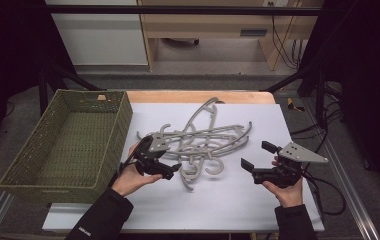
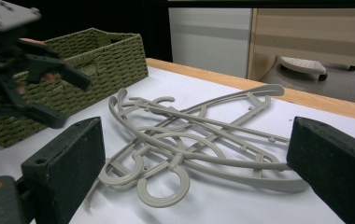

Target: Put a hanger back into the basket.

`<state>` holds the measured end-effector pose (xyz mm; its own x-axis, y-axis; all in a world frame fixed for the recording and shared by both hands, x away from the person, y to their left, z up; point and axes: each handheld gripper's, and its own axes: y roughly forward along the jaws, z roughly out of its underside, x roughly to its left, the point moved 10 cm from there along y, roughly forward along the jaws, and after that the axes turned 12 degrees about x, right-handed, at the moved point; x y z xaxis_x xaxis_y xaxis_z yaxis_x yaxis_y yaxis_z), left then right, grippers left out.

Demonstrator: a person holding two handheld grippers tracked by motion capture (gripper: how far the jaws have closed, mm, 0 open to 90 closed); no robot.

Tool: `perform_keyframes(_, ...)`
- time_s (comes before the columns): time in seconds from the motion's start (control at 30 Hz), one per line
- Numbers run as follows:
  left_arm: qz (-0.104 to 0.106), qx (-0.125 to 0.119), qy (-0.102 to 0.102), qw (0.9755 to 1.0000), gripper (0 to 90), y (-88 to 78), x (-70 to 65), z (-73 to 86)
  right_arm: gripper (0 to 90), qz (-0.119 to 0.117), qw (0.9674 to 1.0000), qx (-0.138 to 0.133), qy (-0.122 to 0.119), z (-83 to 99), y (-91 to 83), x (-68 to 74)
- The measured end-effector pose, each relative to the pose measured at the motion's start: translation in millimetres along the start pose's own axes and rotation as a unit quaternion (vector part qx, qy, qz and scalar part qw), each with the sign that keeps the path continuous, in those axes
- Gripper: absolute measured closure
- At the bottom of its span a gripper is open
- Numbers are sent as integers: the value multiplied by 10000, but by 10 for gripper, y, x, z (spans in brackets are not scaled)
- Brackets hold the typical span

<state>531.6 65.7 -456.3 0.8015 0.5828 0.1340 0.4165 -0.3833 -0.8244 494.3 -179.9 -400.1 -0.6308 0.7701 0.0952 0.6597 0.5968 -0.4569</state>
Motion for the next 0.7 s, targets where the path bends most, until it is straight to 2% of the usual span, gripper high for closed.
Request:
perform_keyframes(0.03, -33, 167, 139, 9998, 165, 62, 20, -2, 45, 6, 10000, 4, -6, 1, 1, -2)
perform_keyframes(0.07, -50, 253, 190, 9995, 180, 100, 34, -4, 46, 7, 10000, 9, -10, 2, -2, -2)
perform_keyframes(0.13, -34, 319, 157, 9994, 207, 202, 53, -28, 45, 1, 10000, -7, -3, -2, -2, -2)
perform_keyframes(0.2, -68, 422, 110, 9990, 238, 356, 128, -21, 45, 5, 10000, -8, -12, -2, -3, -5)
perform_keyframes(0.3, -66, 468, 48, 9989, 281, 445, 178, -3, 45, -1, 10000, 6, 4, 1, -1, -3)
perform_keyframes(0.37, -6, 596, 29, 9982, 296, 530, 237, 39, 45, 13, 10000, 28, 1, 7, 9, -4)
perform_keyframes(0.47, 89, 686, -26, 9976, 341, 602, 295, 72, 45, 13, 10000, 68, -21, 17, 29, -3)
perform_keyframes(0.67, 125, 861, -48, 9962, 452, 718, 359, 135, 45, 30, 9999, 116, -34, 30, 46, -4)
perform_keyframes(0.7, 73, 876, -30, 9961, 462, 737, 365, 144, 46, 35, 9999, 113, -33, 28, 46, -5)
